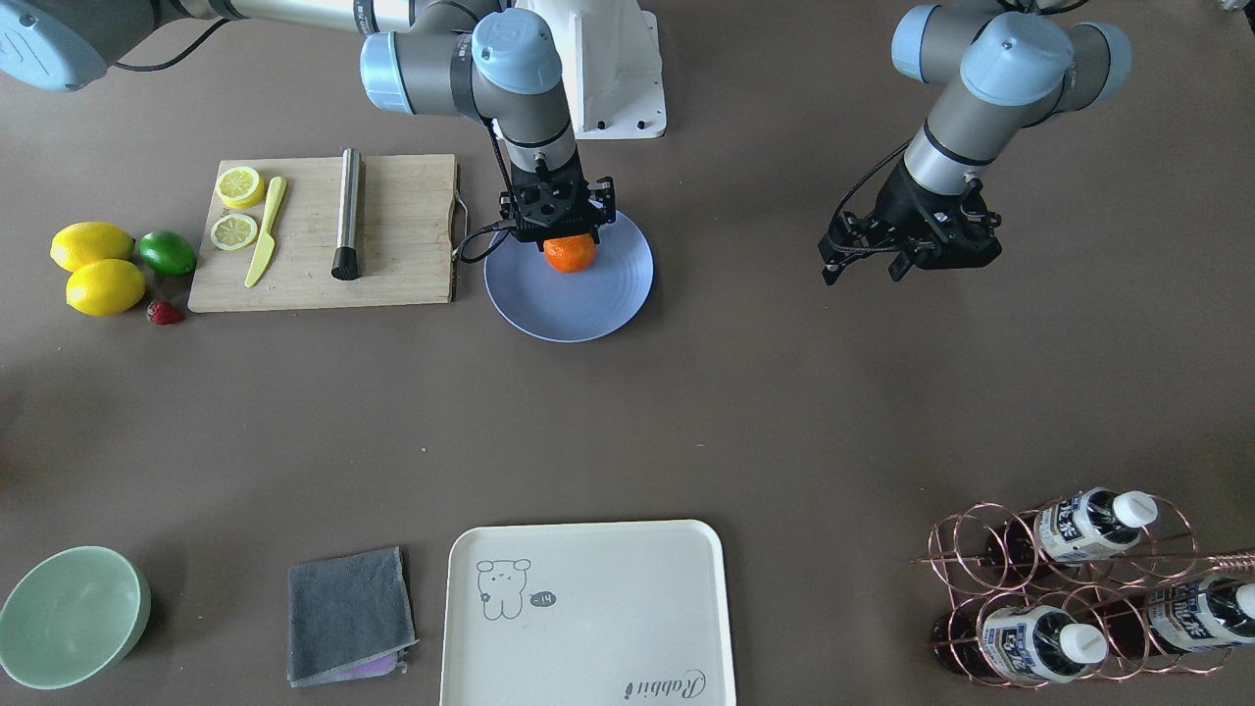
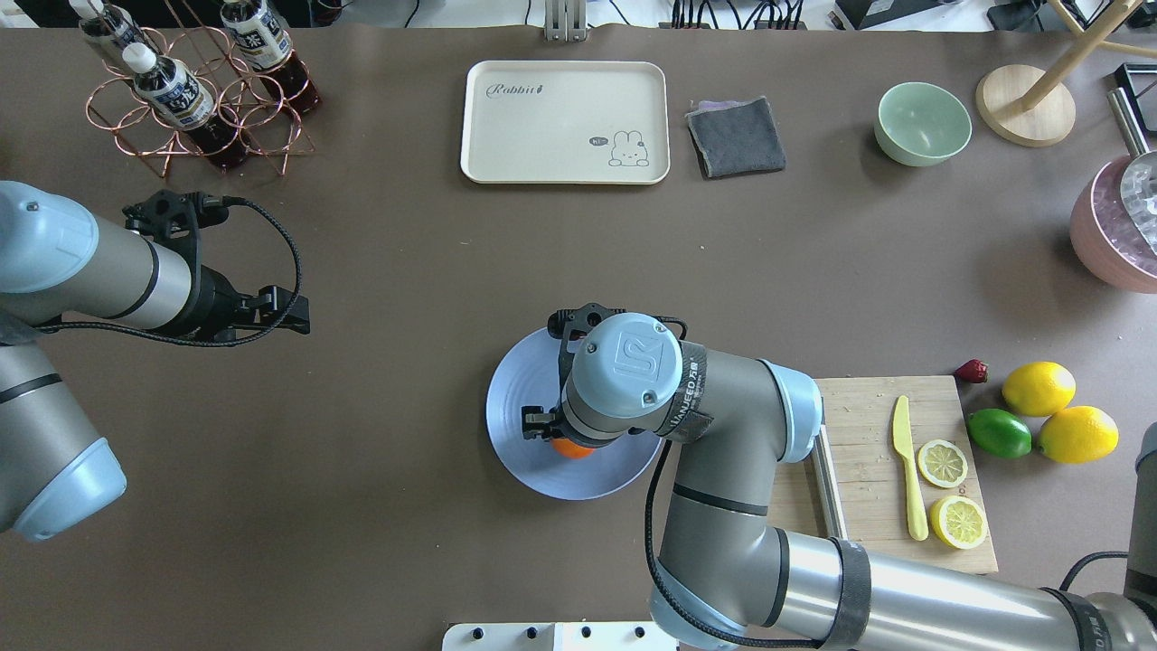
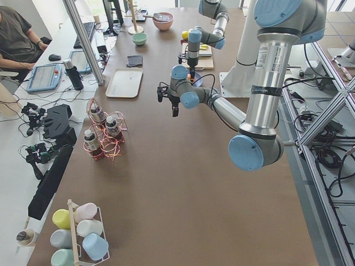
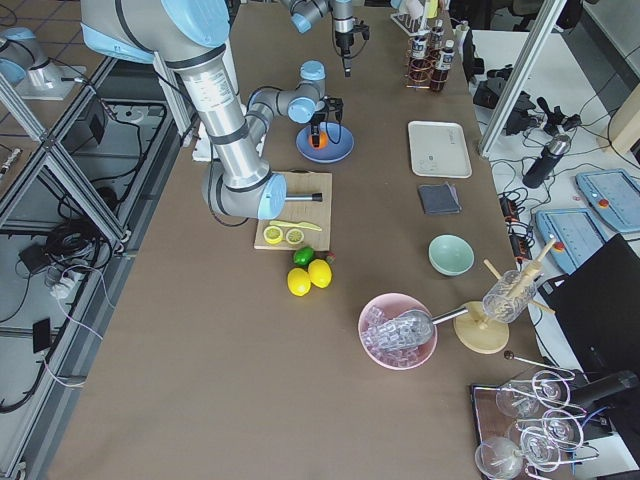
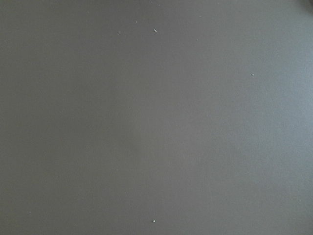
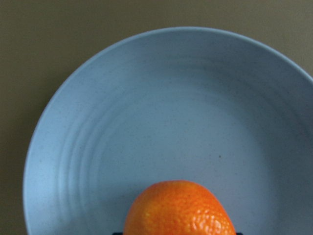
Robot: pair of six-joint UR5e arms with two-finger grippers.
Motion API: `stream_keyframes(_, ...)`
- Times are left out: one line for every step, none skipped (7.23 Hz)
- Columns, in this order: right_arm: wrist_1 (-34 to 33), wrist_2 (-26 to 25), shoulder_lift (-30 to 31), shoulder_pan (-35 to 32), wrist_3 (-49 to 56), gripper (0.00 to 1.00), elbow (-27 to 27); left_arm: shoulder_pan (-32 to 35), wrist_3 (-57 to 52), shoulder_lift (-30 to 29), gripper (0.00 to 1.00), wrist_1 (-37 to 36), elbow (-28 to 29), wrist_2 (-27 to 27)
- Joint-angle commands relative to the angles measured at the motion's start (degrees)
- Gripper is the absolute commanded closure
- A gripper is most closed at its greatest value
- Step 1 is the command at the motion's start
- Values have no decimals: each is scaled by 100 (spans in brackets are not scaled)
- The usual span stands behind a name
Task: Pick orange to plate
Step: 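Carry the orange over the blue plate with the right gripper and release it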
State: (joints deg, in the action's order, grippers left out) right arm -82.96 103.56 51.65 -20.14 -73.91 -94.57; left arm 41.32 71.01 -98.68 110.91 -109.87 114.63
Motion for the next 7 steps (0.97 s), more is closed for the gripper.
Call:
stream_keyframes(-1,-2,-6,-60,17,77,53,-10,9,-10,3,0,10,-2)
stream_keyframes(-1,-2,-6,-78,8,43,44,-10,9,-45,3,0,53,-2)
stream_keyframes(-1,-72,2,-78,-62,0,53,-19,9,-54,3,0,54,-11)
stream_keyframes(-1,-90,11,-87,-28,0,44,-36,44,-98,3,0,54,-11)
stream_keyframes(-27,-73,3,-157,-1,0,-34,-36,36,-98,3,0,36,-2)
stream_keyframes(-227,-20,11,-340,17,0,-201,-10,-25,-20,3,-8,1,59)
stream_keyframes(-673,172,64,-690,243,0,-559,25,-165,-37,3,-43,97,51)
